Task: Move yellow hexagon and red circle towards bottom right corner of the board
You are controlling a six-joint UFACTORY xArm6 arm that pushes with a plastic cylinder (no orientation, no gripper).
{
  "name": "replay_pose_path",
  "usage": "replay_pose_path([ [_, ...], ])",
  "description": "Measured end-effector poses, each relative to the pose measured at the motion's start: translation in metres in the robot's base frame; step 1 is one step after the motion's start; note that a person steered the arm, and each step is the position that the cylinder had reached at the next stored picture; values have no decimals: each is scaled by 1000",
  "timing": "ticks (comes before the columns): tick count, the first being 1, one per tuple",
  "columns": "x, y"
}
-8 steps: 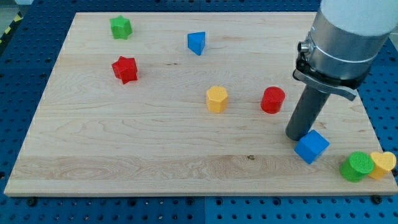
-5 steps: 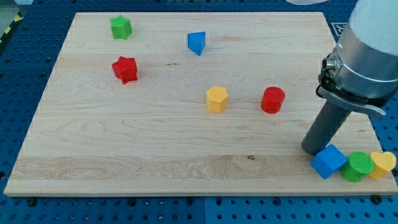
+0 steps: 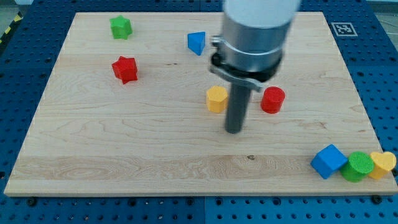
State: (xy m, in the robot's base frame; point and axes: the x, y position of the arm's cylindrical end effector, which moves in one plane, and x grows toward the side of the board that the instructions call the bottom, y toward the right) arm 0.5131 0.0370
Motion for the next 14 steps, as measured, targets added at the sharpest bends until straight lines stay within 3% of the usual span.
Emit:
replay_pose_path([
  [2, -33, -63],
  [3, -50, -42],
  [9, -53, 106],
  [10, -72, 109],
  [11, -125, 84],
  [12, -149, 90],
  [14, -147, 127],
])
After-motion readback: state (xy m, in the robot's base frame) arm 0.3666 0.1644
